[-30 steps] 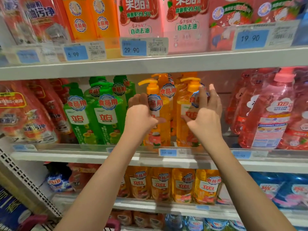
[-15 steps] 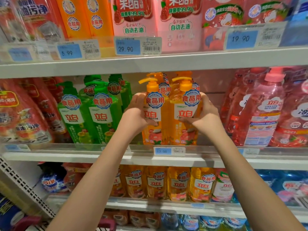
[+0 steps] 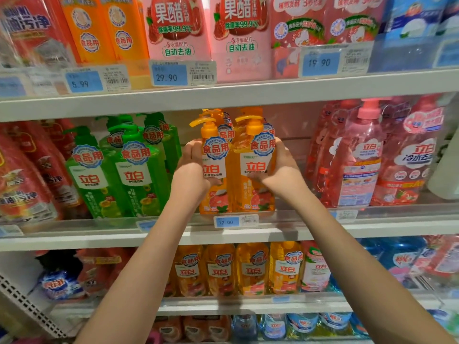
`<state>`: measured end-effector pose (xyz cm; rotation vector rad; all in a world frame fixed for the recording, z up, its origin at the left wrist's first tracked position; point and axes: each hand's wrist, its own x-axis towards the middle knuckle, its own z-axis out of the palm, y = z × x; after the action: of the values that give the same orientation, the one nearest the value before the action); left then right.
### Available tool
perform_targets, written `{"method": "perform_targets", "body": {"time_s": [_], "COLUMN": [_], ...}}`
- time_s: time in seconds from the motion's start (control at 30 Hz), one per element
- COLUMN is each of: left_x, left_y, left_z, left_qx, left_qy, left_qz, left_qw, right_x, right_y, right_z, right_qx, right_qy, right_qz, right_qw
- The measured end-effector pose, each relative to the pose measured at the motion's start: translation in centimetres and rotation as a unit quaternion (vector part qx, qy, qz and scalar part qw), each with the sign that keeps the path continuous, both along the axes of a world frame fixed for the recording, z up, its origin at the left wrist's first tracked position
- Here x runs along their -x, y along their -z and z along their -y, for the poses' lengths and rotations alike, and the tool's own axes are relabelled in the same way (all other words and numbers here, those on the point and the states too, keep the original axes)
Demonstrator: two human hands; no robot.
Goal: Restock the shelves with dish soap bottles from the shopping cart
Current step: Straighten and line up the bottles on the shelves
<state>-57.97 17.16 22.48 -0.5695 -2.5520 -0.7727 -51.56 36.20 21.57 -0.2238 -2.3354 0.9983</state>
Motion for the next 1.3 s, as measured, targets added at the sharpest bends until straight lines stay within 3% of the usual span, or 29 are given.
{"method": "perform_targets", "body": {"time_s": [0.23,0.47,0.57,0.67,0.73,0.8,0.87,0.97,1.13,1.3], "left_x": [-0.7,-1.4,-2.9,-4.2,-5.5,-6.8,-7.9,-10.0,-10.9,-9.1], "left_y": [-0.4,0.2,0.3,1.2,1.7,1.9,1.9,1.2,0.0,1.3], "left_z": [0.0,-0.1,-0.8,-1.9,-3.1,-5.1,-8.0,-13.0,-21.1,-26.6], "left_qx": [0.066,0.042,-0.008,-0.044,-0.08,-0.083,-0.074,-0.042,-0.041,-0.14], "left_qy": [-0.043,-0.02,-0.042,-0.047,0.026,0.117,0.213,0.278,0.238,0.148], "left_qz": [-0.002,0.017,0.005,-0.091,-0.203,-0.257,-0.205,-0.029,0.15,0.2], "left_qw": [0.997,0.999,0.999,0.994,0.976,0.956,0.952,0.959,0.959,0.958], "right_x": [-0.8,-2.5,-3.7,-5.4,-6.6,-7.7,-8.7,-10.1,-12.4,-13.1], "right_y": [0.8,1.8,1.6,1.8,2.0,1.7,1.2,0.6,1.1,2.2], "right_z": [0.6,1.6,1.5,0.4,-1.3,-3.6,-6.4,-10.8,-17.8,-22.1], "right_qx": [0.003,0.038,0.044,0.013,0.001,0.004,0.004,-0.02,-0.057,-0.076], "right_qy": [0.016,0.01,-0.01,0.002,0.038,0.071,0.106,0.146,0.235,0.205], "right_qz": [-0.009,0.003,0.0,-0.013,-0.057,-0.1,-0.125,-0.15,-0.106,-0.066], "right_qw": [1.0,0.999,0.999,1.0,0.998,0.992,0.986,0.978,0.964,0.974]}}
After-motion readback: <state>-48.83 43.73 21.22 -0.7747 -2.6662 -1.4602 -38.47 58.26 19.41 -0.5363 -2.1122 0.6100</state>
